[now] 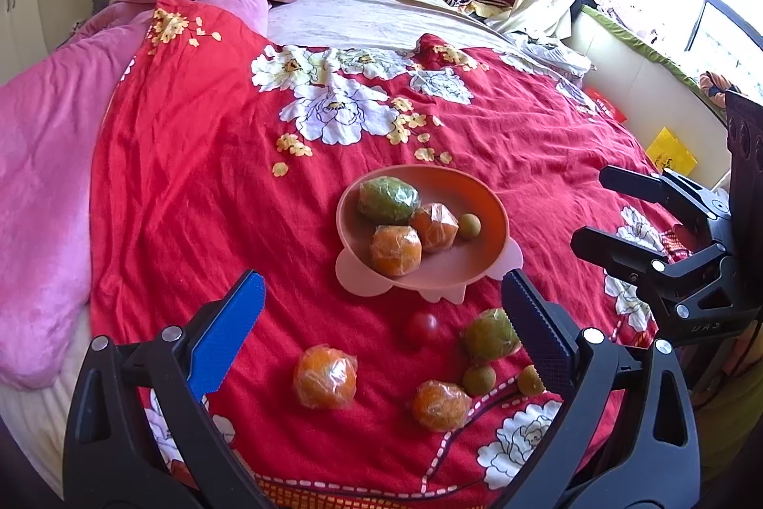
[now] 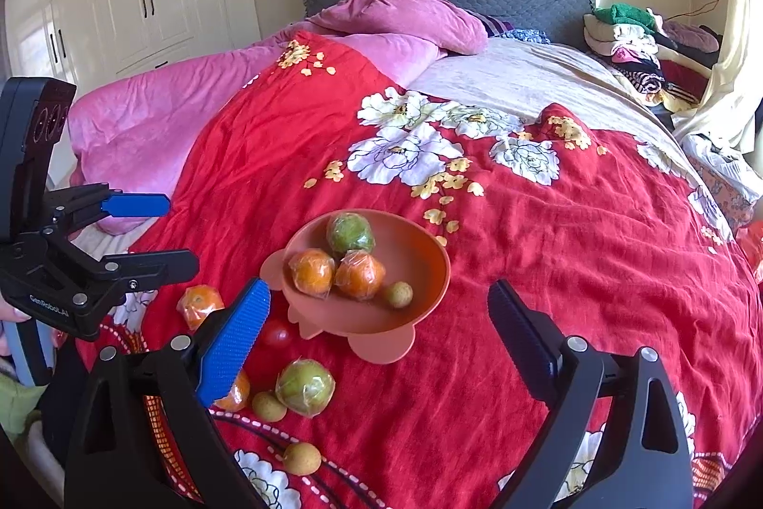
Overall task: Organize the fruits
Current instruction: 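Withdraw both open grippers from the bowl toward the fruits on the duvet, then grasp a wrapped orange with the left gripper while the right gripper grasps the large green wrapped fruit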
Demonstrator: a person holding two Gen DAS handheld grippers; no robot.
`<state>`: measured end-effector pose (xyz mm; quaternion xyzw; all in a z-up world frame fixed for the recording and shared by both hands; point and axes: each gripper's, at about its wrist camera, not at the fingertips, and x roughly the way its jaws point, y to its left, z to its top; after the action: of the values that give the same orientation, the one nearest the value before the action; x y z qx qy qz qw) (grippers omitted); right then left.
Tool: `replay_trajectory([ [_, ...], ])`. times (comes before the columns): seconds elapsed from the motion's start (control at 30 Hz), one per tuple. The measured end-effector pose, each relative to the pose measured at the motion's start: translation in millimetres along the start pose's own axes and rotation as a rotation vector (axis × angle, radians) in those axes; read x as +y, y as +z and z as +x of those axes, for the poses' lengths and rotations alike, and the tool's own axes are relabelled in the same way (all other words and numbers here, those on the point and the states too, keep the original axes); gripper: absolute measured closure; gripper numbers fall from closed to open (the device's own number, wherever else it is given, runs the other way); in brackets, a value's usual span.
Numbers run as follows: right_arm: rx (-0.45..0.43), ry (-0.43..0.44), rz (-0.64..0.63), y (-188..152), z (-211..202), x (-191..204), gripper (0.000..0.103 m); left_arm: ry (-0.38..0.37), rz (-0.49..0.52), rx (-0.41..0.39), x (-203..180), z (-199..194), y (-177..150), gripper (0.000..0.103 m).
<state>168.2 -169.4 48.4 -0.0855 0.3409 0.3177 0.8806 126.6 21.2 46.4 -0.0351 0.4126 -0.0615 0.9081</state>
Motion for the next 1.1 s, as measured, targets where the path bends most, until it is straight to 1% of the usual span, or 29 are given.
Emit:
replay_trajectory([
  [0.5,0.051,0.016,-0.001,-21.3,5.5,5.9,0.009,0.020,-0.019,0.041,5.3,-2.6,-34.1,0.010],
  [0.9,0.067,0.013,-0.003,-34.6,0.8,8.3,0.009,0.030,-0.001,0.079,-1.7,-3.9,-60.5,0.010],
  [1.1,0.082,0.016,-0.010,-41.6,0.4,10.6,0.009,0.029,0.005,0.090,-6.0,-3.4,-68.7,0.010],
])
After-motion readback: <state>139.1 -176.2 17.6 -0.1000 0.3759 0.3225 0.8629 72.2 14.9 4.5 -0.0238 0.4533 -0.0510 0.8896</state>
